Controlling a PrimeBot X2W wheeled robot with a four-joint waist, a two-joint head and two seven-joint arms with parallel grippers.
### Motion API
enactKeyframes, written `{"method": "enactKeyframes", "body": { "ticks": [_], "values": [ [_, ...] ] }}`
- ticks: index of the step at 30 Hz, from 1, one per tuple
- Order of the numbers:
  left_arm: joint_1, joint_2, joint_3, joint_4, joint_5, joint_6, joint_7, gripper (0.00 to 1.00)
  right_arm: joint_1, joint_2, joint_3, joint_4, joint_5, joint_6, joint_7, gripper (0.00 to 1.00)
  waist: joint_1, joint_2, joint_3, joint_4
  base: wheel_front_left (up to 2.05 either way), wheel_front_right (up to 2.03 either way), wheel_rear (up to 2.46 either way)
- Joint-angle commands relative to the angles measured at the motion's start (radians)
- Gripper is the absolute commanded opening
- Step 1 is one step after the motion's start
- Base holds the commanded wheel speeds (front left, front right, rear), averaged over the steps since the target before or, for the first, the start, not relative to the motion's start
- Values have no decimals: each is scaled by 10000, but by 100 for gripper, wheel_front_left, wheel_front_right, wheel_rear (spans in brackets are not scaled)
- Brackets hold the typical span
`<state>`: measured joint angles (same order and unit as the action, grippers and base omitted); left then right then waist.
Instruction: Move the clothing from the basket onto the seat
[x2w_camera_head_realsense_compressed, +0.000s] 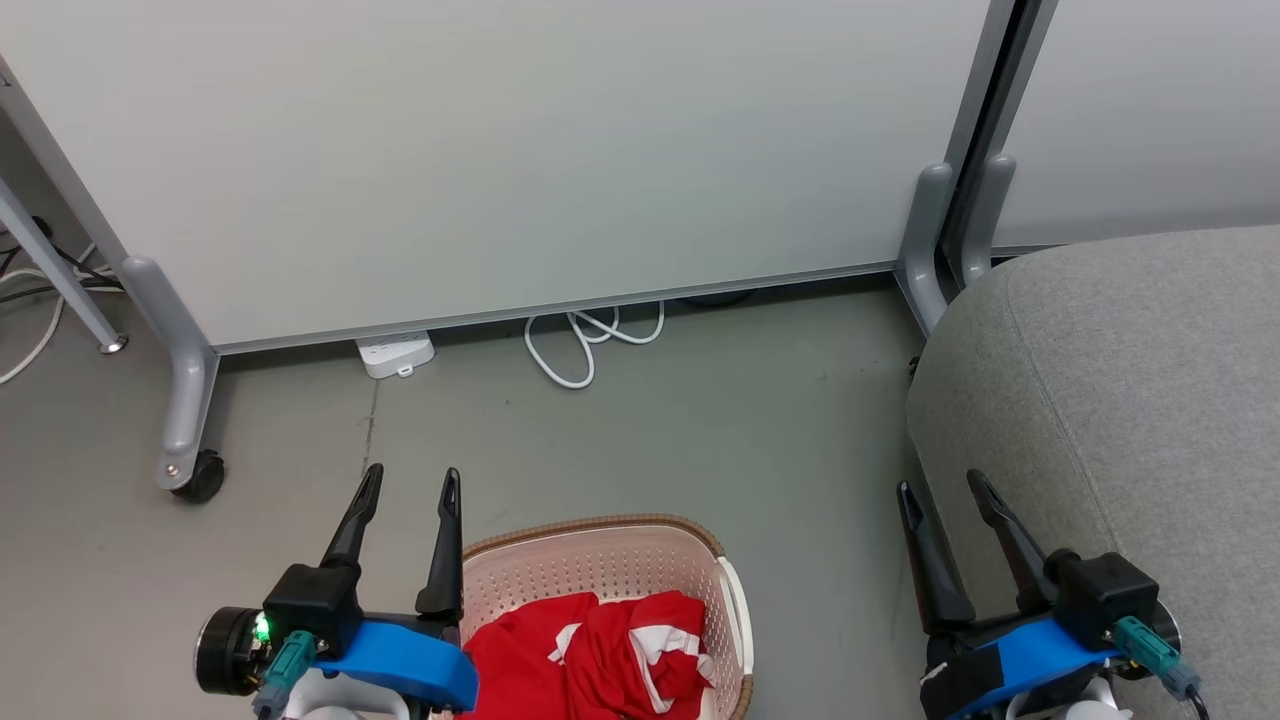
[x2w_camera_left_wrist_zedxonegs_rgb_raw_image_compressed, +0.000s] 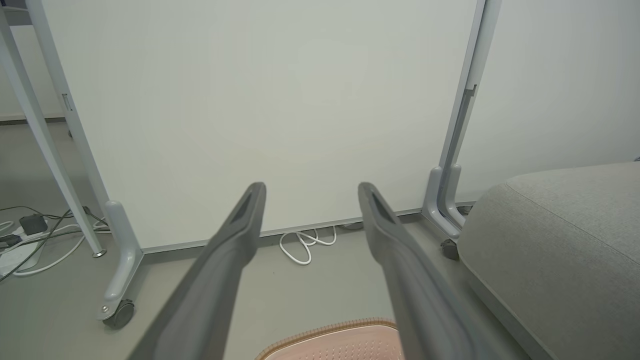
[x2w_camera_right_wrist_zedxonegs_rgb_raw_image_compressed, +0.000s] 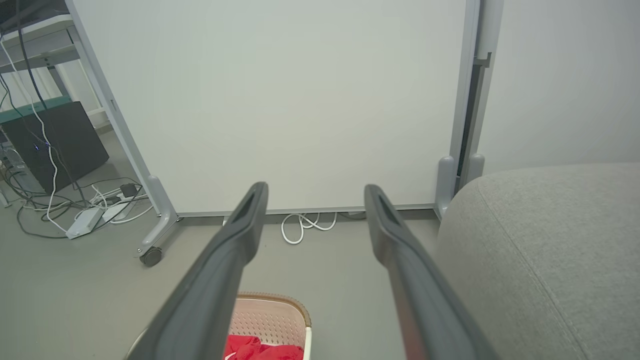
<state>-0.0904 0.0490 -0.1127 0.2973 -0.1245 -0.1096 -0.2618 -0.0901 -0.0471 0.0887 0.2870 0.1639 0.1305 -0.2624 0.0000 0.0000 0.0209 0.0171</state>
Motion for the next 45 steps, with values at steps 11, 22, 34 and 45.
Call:
{"method": "enactKeyframes", "body": {
  "ticks": [11, 22, 34, 45],
  "values": [
    [-401, 20, -197, 391, 62, -92, -49, 100, -157, -58, 18, 69, 0, 4, -38, 100, 0, 0, 115, -32, 0, 0, 0],
    [-2080, 296, -1041, 1618, 323, -230, -47, 100, -777, -55, 129, -112, -19, 4, -38, 100, 0, 0, 1401, -634, 0, 0, 0],
    [-4317, 1370, -3156, 3995, -422, -212, -41, 100, -2283, -49, 442, -545, 174, 4, -37, 100, 0, 0, 3888, -1735, 0, 0, 0],
    [-5821, 1793, -4474, 6035, -1061, -212, -41, 100, -3319, -45, 522, -925, 300, 4, -37, 100, 0, 0, 5748, -2146, 0, 0, 0]
  ]
}}
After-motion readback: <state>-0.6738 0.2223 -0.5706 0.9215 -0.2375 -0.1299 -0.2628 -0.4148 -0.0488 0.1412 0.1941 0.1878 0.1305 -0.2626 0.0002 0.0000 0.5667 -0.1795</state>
